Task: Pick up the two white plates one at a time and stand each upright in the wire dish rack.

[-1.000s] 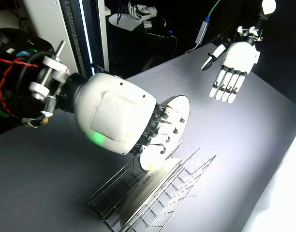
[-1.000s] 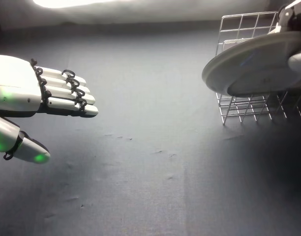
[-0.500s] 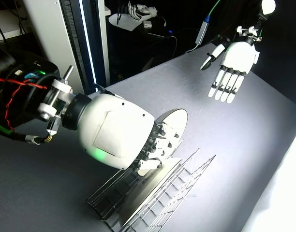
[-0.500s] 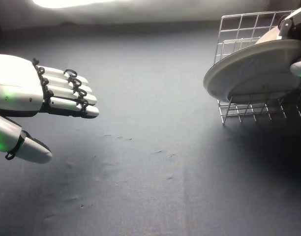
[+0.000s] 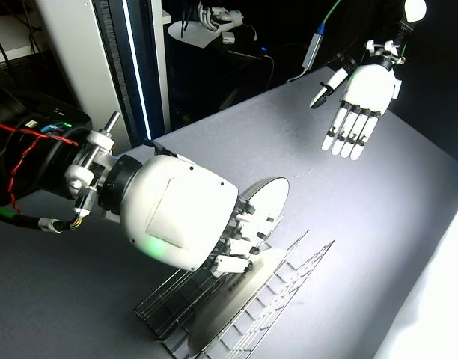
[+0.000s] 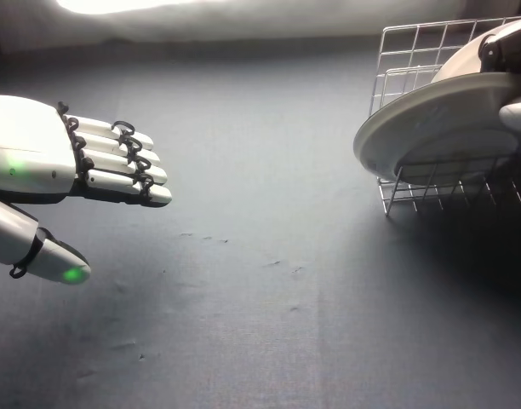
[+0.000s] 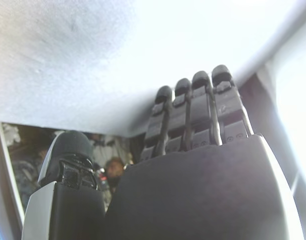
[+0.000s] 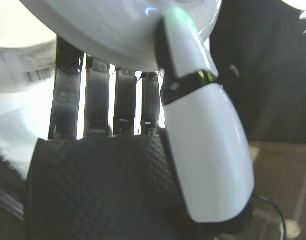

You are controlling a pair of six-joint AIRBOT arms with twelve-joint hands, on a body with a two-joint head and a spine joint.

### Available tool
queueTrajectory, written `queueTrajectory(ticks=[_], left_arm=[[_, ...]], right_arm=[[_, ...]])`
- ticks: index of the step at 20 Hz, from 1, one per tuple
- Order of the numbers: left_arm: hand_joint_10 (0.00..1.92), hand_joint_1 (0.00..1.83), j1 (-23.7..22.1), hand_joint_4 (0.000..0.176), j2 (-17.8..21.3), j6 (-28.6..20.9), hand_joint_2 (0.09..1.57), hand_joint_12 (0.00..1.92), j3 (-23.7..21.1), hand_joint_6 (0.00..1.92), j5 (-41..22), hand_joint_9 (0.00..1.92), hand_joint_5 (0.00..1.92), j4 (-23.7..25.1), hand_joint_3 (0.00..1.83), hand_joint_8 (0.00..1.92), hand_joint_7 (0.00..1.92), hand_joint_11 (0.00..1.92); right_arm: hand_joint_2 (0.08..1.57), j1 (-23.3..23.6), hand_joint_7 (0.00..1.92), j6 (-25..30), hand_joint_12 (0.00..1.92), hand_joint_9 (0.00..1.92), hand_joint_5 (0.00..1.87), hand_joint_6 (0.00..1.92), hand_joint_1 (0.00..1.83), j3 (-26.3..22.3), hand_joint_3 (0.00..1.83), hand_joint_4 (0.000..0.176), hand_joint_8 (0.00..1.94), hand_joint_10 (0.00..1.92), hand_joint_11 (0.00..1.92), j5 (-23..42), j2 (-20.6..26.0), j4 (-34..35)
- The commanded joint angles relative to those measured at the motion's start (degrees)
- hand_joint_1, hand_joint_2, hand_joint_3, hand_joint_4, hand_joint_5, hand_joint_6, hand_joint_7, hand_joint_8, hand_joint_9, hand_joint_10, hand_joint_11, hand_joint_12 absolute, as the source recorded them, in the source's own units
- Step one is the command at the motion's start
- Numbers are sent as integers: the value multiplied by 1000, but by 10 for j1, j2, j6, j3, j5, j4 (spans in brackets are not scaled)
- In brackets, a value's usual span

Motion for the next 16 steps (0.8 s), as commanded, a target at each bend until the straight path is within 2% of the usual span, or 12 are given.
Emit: queueTrajectory(ticks=[1,2,3,4,6,7,8,9,10,11,14,16], left_arm=[[0,0,-6,0,2,0,1261,28,-1,0,-13,22,48,-35,1,0,44,11],[0,0,-7,0,2,0,1261,28,-1,0,-13,22,48,-35,1,0,44,11],[3,0,-7,0,2,0,1263,29,-1,4,-13,28,57,-35,2,4,53,12],[9,0,-7,0,2,0,1261,38,-1,10,-13,44,74,-35,1,10,71,28],[11,0,-7,0,2,0,1259,51,-2,11,-13,57,84,-35,0,10,77,42],[1,0,-8,0,2,-2,1267,151,-2,1,-15,56,88,-35,4,6,75,1],[1,0,-9,0,2,-4,1266,86,-2,1,-17,25,59,-35,2,3,48,0],[0,0,-11,0,2,-9,1256,140,-2,0,-21,42,70,-35,0,0,58,0],[0,0,-14,0,2,-11,1256,140,-2,0,-24,42,70,-36,0,0,58,0],[2,0,-18,0,2,-14,1263,90,-3,1,-30,28,62,-37,3,1,49,0],[1,0,-31,0,3,-22,1263,85,-4,1,-50,27,62,-56,3,1,49,0],[1,0,-41,0,3,-26,1263,84,-5,1,-66,27,62,-67,3,1,49,0]], right_arm=[[1233,5,854,3,1244,793,708,383,1262,4,0,0,2,70,444,72,4,9],[1233,5,854,3,1244,793,708,383,1262,4,0,0,2,70,444,75,4,3],[1179,7,883,2,1205,809,779,212,1311,4,0,0,6,48,460,84,4,-17],[1143,8,878,1,1199,806,804,119,1333,4,0,0,1,29,453,94,4,-32],[1080,21,815,1,1136,781,764,52,1327,4,0,0,0,8,397,95,3,-42],[1056,30,766,1,1141,740,714,20,1265,4,0,0,0,0,333,95,3,-50],[1056,38,727,1,1169,704,667,3,1229,4,0,0,0,0,277,95,2,-59],[1057,49,665,1,1150,629,588,0,1202,2,0,0,0,0,196,95,2,-73],[1057,55,665,1,1150,629,588,0,1202,0,0,0,0,0,196,95,2,-78],[1065,65,577,1,1119,548,480,0,1164,-2,0,0,0,0,115,97,2,-93],[1065,82,573,1,1119,544,475,0,1162,-15,1,0,0,0,111,112,2,-155],[1065,85,573,3,1119,544,475,0,1162,-21,1,0,0,0,111,140,1,-222]])
